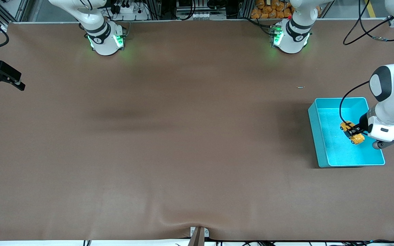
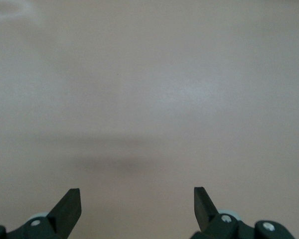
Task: Wind and store yellow beetle car
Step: 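Lower the car into the bin and open the left gripper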
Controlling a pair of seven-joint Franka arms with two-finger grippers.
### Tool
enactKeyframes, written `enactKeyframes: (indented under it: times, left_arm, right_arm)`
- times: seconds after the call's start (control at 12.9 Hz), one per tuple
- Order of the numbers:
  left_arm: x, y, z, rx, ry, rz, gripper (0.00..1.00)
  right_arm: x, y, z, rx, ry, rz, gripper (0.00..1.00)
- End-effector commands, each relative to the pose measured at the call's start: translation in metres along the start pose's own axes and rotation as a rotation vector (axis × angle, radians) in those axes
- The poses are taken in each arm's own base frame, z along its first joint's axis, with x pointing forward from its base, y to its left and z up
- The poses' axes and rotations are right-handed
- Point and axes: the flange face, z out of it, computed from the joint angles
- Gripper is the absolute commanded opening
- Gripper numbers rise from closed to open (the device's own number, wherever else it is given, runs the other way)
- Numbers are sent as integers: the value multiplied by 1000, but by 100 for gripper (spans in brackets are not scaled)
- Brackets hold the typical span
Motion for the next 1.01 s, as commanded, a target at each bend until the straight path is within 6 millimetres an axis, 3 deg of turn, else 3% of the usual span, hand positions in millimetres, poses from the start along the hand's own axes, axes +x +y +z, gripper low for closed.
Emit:
enactKeyframes:
  times: [0.0,0.16,0.47,0.62,0.93]
  left_arm:
    - [-15,-12,8,22,-29,107,0]
    - [-19,-14,17,21,-44,194,0]
    - [-22,-45,49,-7,-3,314,0]
    - [-21,-44,70,-20,-21,309,0]
    - [-9,-48,92,-35,-10,300,0]
  right_arm:
    - [0,-2,-7,-14,6,5,100]
    - [1,-2,-6,-14,6,6,100]
    - [2,-2,-4,-14,5,7,100]
    - [3,-4,-3,-14,5,5,100]
    - [3,-4,-1,-12,-4,5,100]
